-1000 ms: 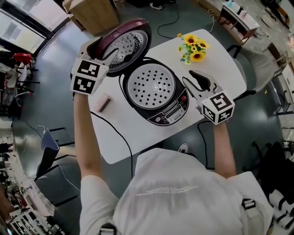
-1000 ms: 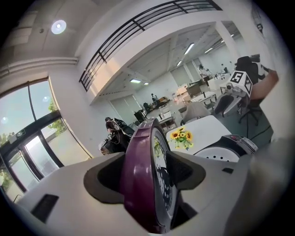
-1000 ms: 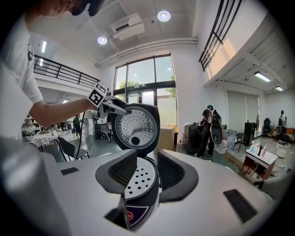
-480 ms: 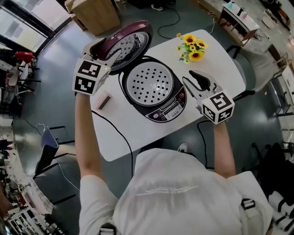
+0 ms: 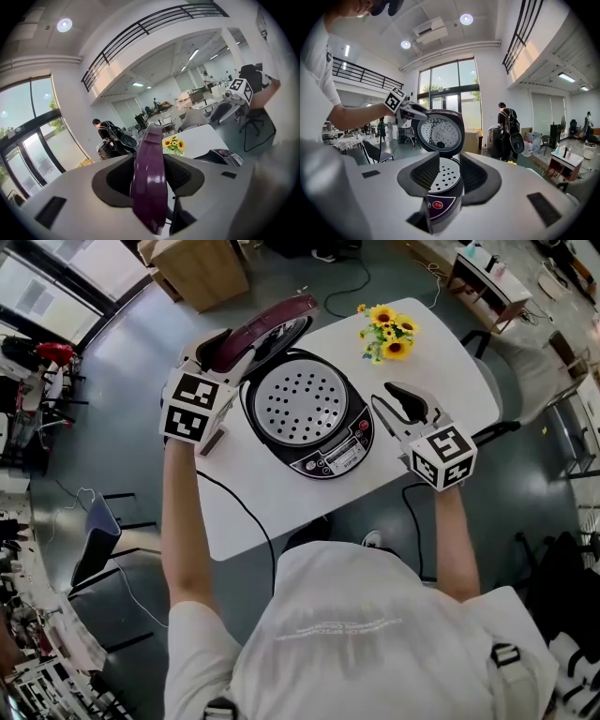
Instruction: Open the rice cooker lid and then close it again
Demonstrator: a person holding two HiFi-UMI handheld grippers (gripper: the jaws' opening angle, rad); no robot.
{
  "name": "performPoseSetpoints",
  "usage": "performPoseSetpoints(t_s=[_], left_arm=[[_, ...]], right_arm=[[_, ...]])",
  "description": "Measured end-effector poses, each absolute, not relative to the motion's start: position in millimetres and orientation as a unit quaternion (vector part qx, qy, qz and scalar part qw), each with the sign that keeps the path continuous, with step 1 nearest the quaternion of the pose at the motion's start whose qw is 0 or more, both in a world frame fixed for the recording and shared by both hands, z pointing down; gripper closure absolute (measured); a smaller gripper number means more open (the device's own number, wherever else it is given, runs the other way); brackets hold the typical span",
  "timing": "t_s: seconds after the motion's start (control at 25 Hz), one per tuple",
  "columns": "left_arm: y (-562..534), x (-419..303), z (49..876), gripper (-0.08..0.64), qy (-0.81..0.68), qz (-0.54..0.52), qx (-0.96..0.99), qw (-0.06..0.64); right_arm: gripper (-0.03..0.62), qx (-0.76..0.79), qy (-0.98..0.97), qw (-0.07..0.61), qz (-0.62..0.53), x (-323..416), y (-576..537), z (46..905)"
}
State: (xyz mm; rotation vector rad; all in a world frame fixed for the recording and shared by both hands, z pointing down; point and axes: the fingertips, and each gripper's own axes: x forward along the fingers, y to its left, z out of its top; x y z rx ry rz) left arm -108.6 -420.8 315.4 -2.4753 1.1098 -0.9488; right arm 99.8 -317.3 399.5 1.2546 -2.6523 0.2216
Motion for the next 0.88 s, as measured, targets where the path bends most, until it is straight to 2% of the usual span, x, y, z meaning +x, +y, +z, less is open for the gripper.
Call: performPoseSetpoints(t_s=[0.88], left_arm=[[-318.3, -48.2, 401.2, 0.313, 0.326, -0.349, -0.872, 0.106]], right_arm=[[0.443, 0.401, -0.907, 0.109, 0.067, 115.1, -271.7, 400.0]])
